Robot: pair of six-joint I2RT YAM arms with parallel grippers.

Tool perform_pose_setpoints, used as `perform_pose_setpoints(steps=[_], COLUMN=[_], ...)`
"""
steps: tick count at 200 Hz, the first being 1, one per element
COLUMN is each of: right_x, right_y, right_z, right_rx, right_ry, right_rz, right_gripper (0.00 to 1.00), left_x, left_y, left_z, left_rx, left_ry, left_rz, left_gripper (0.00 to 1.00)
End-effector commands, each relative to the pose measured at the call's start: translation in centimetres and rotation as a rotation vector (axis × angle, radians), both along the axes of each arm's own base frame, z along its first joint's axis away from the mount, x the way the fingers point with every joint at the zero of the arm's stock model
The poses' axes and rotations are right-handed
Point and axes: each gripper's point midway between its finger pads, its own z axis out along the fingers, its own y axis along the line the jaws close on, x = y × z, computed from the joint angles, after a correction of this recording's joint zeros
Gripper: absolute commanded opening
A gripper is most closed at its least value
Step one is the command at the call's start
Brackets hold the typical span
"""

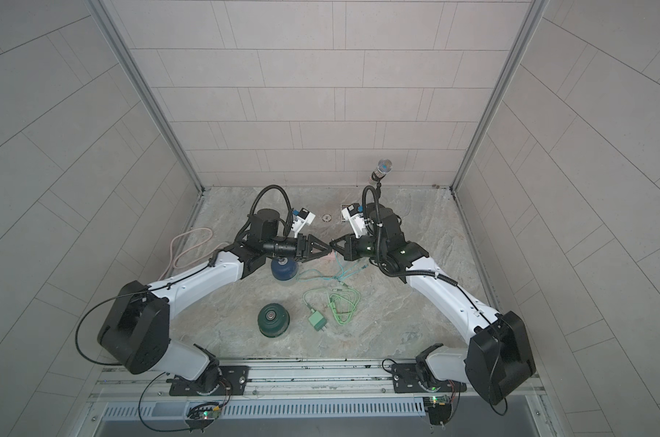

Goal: Charge the cordless meat grinders
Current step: Pick up the charging cable from the center of the board.

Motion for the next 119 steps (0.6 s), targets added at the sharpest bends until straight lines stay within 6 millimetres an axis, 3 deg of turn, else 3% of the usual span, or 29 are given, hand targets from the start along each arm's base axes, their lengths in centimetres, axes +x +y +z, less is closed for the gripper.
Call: perform_pose_setpoints(steps=[1, 45, 66, 119], right_x=[0.3, 0.2, 0.0, 0.2], right_y=[0.5, 0.6, 0.5, 0.1], right_z=[2.1, 2.6, 2.7, 3.3], right_rx=[0.066, 0.101, 0.109, 0.141], right_ry=[-0.027, -0.027, -0.032, -0.024], right_rz=[0.011, 0.016, 0.017, -0.003], right_gripper=[0.10, 0.10, 0.10, 0.10], left_x=[0.1, -0.6, -1.0, -1.6], left_y=[-1.0, -2.3, -2.8, -2.9], left_z=[1.1, 0.9, 1.0, -0.1], left_rx=[-0.050, -0.074, -0.092, -0.084], left_ry=[-0.071, -0.075, -0.073, -0.047], left_rz=[-0.009, -0.051, -0.078, -0.101], left_gripper=[0.51, 0.48, 0.41, 0.32])
